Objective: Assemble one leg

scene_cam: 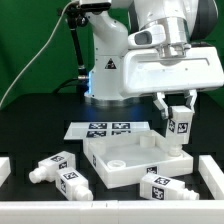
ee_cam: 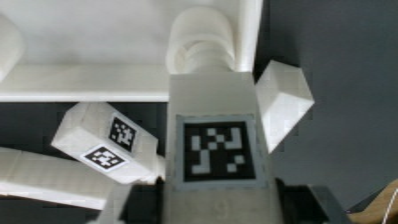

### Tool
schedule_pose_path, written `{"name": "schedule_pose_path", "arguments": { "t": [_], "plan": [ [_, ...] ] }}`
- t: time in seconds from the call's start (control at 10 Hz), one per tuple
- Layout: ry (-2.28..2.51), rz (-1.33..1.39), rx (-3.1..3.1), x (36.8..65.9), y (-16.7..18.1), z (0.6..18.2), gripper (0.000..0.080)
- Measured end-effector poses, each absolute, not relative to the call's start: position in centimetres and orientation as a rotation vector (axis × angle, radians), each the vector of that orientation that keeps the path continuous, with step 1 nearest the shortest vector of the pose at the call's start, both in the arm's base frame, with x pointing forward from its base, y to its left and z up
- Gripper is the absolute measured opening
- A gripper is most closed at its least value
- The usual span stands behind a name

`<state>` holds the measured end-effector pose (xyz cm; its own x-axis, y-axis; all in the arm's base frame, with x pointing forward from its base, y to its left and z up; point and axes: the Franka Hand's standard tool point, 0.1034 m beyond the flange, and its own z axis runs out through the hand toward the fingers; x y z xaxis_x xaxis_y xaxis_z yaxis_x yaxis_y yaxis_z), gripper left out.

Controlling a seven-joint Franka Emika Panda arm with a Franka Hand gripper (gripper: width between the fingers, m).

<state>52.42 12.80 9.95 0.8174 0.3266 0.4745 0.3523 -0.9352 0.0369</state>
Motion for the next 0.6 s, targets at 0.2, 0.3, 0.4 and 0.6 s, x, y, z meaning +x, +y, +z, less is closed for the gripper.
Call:
{"name": "schedule_pose_path", "arguments": {
  "t": [0.2,0.3,0.4,0.6],
  "plan": [
    [-0.541,-0.760,-2.946,52.60,12.61,9.42,0.0282],
    [-0.539,-0.750,-2.948,52.48,12.57,9.01,0.0282],
    [-0.537,-0.742,-2.950,52.37,12.47,8.73,0.0282],
    [-0.532,-0.750,-2.951,52.44,12.32,8.69,0.0282]
  ]
}}
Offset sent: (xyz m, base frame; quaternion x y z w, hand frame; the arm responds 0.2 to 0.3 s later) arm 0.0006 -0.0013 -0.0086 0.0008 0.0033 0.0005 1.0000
